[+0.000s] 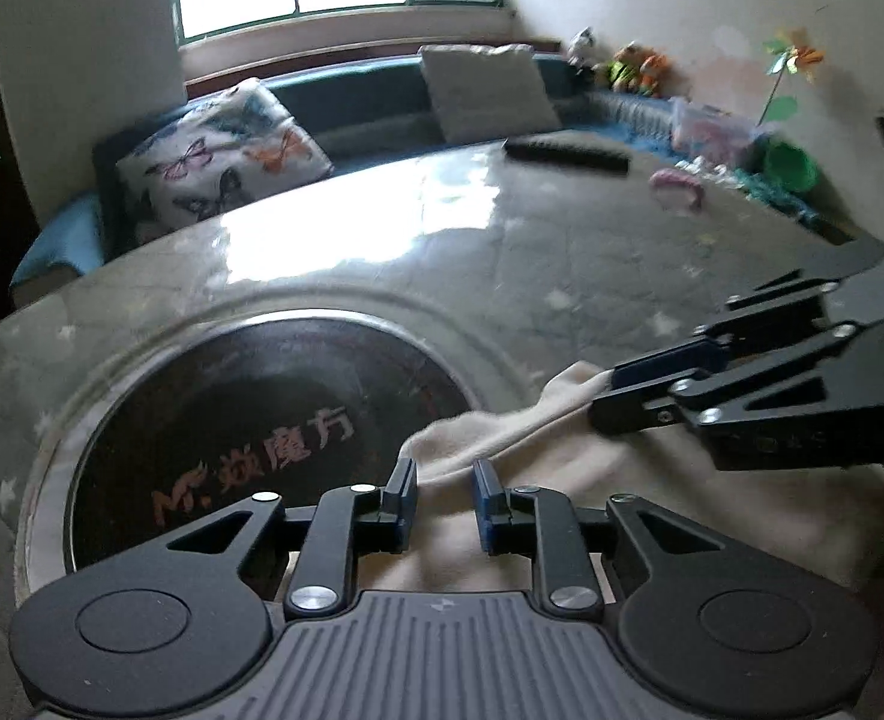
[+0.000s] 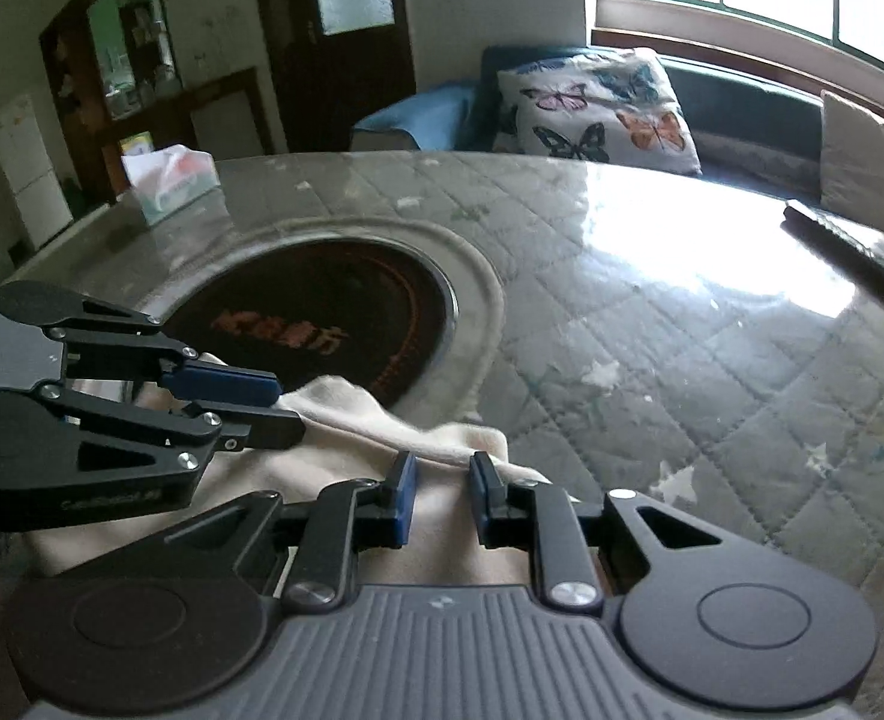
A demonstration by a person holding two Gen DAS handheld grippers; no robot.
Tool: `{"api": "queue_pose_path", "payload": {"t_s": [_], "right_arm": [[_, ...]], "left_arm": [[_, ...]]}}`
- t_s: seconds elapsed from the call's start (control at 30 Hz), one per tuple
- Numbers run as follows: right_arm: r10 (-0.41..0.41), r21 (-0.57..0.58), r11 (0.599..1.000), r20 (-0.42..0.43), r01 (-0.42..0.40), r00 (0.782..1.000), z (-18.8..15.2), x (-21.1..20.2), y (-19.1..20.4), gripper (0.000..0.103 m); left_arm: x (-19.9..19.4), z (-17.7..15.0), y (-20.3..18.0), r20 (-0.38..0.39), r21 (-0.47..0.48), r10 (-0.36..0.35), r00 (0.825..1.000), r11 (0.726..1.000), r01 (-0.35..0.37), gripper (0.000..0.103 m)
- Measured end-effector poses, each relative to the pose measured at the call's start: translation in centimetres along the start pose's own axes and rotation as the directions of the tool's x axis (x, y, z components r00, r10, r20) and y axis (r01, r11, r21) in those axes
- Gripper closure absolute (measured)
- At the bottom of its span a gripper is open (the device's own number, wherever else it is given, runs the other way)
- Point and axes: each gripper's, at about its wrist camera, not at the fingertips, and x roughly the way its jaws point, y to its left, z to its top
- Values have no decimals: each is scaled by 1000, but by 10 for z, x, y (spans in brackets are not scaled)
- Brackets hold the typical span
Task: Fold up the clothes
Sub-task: 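Lift the hem with both grippers and fold it toward the collar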
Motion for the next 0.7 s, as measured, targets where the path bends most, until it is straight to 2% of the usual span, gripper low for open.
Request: {"api": "queue_pose_path", "payload": {"t_s": [0.13,0.3,0.37,0.43,0.53,0.6,0.7], "right_arm": [[-14,-24,1000,19,14,1000,-3,-5,5,85],[-17,-81,996,58,21,998,-7,-26,20,83],[-6,-101,995,58,12,998,-12,-32,27,79],[-5,-118,993,55,11,998,-18,-35,33,72],[-6,-142,990,50,13,999,-26,-37,41,69],[-2,-150,989,46,9,999,-32,-39,46,64],[0,-175,985,48,9,999,-41,-42,57,64]], "left_arm": [[-6,-1,2,21,-8,8,1000,1000,-7,78],[-32,-10,6,61,-20,34,998,999,-33,79],[-43,-17,4,69,-19,43,997,999,-42,65],[-55,-26,0,82,-12,57,995,998,-56,59],[-70,-41,-5,82,-16,80,993,997,-79,48],[-78,-52,-8,86,-22,104,991,994,-103,44],[-85,-66,-10,85,-42,136,987,990,-133,41]]}}
